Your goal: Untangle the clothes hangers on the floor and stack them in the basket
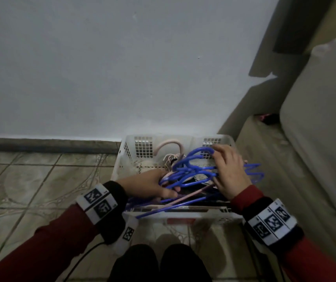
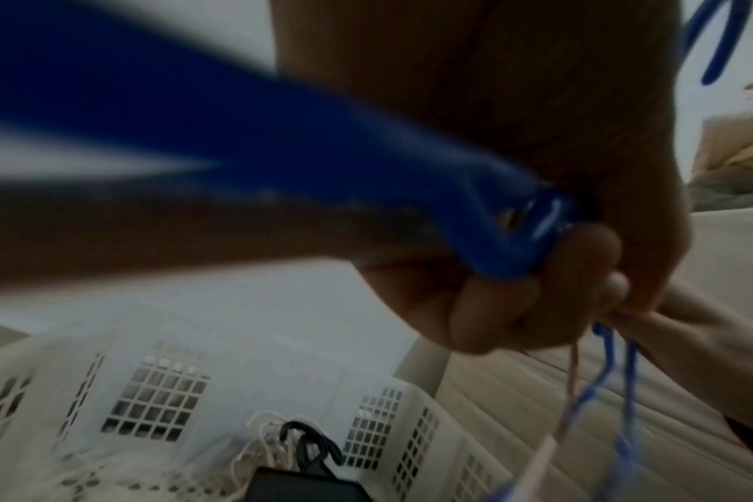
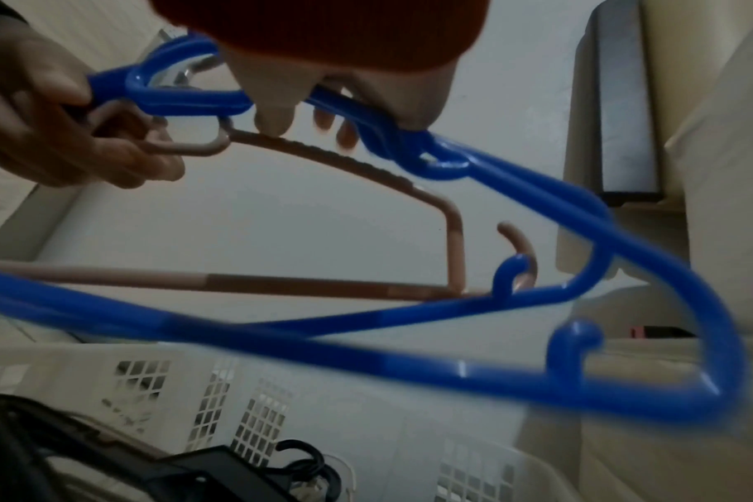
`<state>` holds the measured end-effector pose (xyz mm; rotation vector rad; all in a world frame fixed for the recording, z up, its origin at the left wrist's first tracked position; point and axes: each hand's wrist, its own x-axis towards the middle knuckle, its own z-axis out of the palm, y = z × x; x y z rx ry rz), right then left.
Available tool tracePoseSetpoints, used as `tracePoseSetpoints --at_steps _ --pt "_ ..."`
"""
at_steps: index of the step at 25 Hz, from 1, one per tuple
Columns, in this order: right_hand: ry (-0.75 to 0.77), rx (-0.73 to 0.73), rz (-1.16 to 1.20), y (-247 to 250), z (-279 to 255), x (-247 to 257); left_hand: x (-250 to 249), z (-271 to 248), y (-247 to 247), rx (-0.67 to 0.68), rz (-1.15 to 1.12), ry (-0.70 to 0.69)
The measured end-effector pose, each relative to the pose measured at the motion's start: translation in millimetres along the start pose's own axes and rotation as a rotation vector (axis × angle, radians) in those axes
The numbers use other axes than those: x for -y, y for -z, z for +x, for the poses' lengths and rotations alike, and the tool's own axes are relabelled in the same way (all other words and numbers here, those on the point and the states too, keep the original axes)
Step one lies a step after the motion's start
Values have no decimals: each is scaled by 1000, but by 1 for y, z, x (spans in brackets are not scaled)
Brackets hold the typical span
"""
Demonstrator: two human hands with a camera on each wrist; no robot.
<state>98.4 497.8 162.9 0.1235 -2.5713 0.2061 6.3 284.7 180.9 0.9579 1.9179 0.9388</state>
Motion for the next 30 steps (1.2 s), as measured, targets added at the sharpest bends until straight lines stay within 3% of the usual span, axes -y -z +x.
tracePoseSetpoints --at_steps 3,5,8,10,12,16,21,28,30 --pt "-111 346 82 10 9 -5 1 7 16 -58 -34 36" --pt "-208 493 160 11 14 -15 2 10 29 -136 -27 57" --pt "-330 543 498 0 21 -37 14 18 43 -311 169 84" --pt "-421 584 641 -11 25 -56 30 24 49 -327 450 153" --pt "-499 625 686 -24 29 -71 48 29 50 -352 540 196" --pt "-437 623 301 -65 31 -94 73 48 41 -361 463 224" --pt "-417 1134 -12 -106 -5 -93 116 67 19 -13 633 484" --pt "-473 1096 28 -95 -19 -87 127 59 8 -85 686 473" --pt "-510 976 138 -84 -24 -80 123 46 14 -282 613 370"
